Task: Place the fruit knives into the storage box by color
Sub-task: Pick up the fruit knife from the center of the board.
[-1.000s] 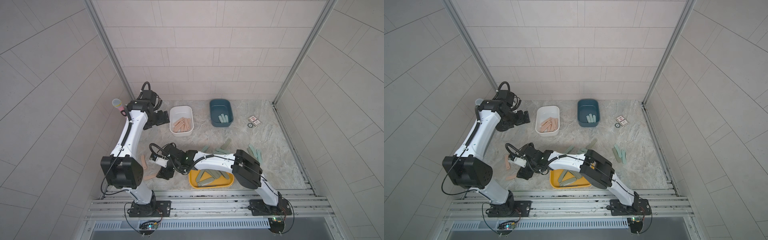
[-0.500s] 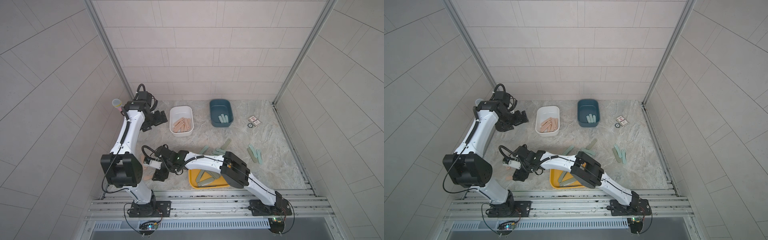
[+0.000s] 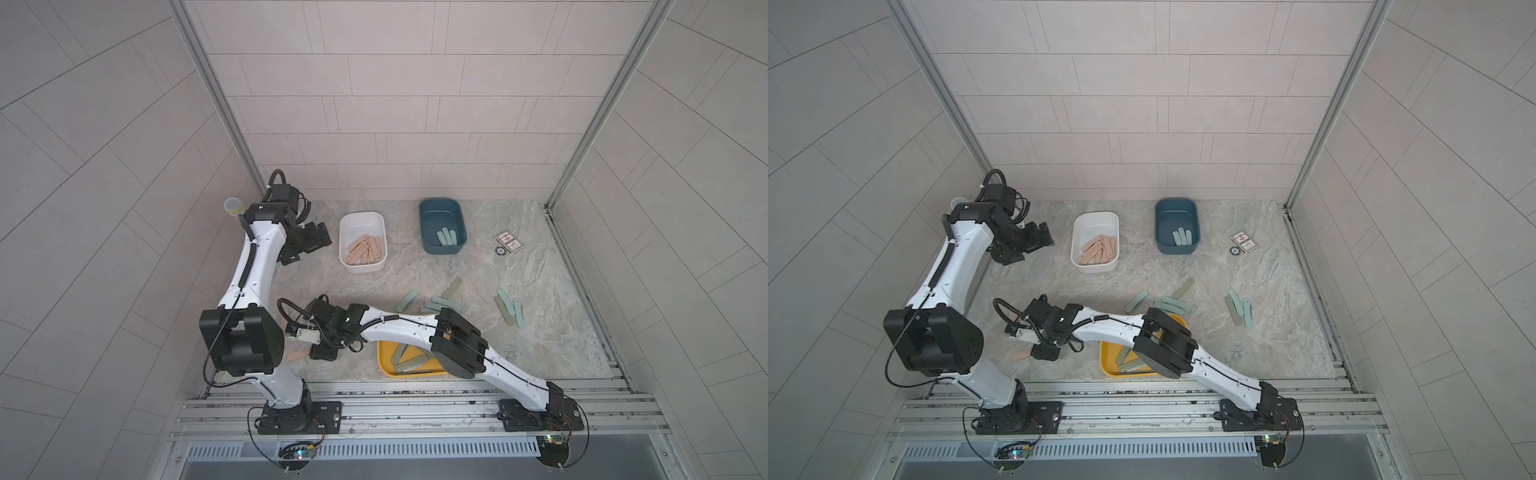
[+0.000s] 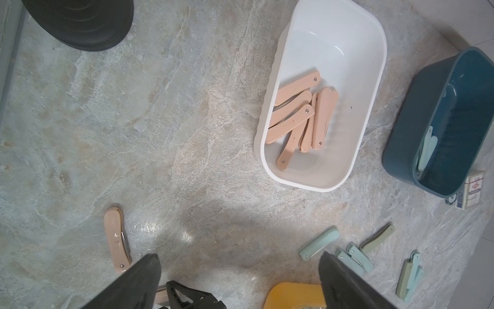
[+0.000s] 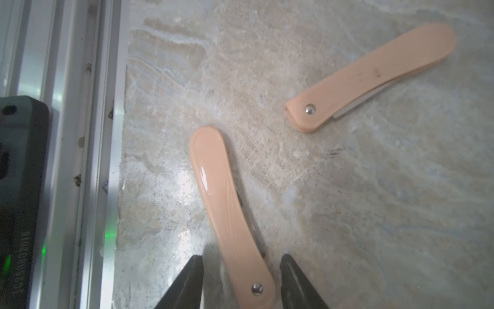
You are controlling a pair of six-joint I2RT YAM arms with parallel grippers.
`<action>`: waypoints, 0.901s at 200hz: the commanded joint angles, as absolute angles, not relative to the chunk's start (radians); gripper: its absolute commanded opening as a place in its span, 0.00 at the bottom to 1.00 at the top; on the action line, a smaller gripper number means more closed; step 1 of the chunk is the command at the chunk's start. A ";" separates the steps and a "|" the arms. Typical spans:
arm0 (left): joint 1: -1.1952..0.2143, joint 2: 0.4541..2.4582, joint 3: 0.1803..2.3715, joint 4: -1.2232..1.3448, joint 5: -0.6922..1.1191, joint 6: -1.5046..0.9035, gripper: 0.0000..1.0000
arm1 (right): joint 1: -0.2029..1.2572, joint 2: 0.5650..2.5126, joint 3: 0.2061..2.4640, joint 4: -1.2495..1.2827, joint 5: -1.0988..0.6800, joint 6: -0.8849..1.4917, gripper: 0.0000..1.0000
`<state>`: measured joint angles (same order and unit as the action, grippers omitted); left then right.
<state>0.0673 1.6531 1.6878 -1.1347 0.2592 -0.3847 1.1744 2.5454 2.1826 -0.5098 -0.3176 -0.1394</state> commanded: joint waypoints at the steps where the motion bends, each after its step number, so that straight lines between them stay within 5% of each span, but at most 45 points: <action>1: 0.079 1.622 1.685 -1.145 0.283 -0.378 1.00 | 1.164 2.555 2.166 -0.660 -0.219 -0.189 0.36; 22: 0.081 1.628 1.699 -1.155 0.291 -0.378 1.00 | 1.148 2.525 2.128 -0.661 -0.204 -0.178 0.23; 64: 0.082 1.619 1.678 -1.148 0.295 -0.379 1.00 | 1.126 2.472 2.077 -0.646 -0.208 -0.160 0.16; 158: 0.084 1.546 1.522 -1.042 0.320 -0.435 1.00 | 1.019 2.220 1.722 -0.568 -0.103 -0.029 0.16; 180: 0.084 1.520 1.460 -1.023 0.317 -0.438 1.00 | 1.017 2.233 1.731 -0.572 -0.109 -0.027 0.22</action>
